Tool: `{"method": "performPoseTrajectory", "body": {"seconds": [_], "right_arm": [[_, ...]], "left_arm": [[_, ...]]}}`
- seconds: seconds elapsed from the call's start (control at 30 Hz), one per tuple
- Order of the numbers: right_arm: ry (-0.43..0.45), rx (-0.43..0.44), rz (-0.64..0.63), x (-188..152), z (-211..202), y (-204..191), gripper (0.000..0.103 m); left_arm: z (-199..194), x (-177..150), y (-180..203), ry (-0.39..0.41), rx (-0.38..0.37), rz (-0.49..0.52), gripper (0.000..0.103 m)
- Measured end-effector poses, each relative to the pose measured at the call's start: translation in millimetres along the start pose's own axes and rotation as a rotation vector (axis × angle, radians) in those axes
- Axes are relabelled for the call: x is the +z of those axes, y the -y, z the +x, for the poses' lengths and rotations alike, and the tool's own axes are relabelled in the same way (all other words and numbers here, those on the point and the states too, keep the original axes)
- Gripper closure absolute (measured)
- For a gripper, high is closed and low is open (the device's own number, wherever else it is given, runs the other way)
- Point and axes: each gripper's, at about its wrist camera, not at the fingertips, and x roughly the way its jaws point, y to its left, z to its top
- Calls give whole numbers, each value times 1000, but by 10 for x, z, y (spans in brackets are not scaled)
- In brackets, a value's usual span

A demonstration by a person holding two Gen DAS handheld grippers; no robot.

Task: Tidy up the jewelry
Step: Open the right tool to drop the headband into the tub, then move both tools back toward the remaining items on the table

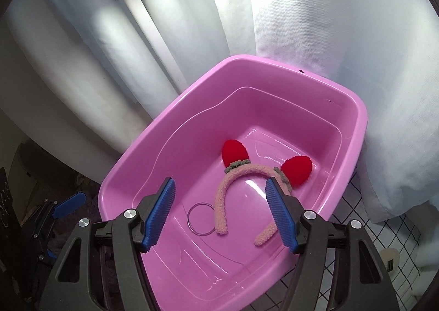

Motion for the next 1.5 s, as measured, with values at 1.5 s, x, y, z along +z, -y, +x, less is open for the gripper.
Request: {"method": "performPoseTrajectory", "body": {"seconds": [1.5], "right_arm": [[221, -409, 578, -4347, -2229, 1574, 32]], "left_arm": [[-512, -2070, 1864, -83, -239, 280, 7]]}}
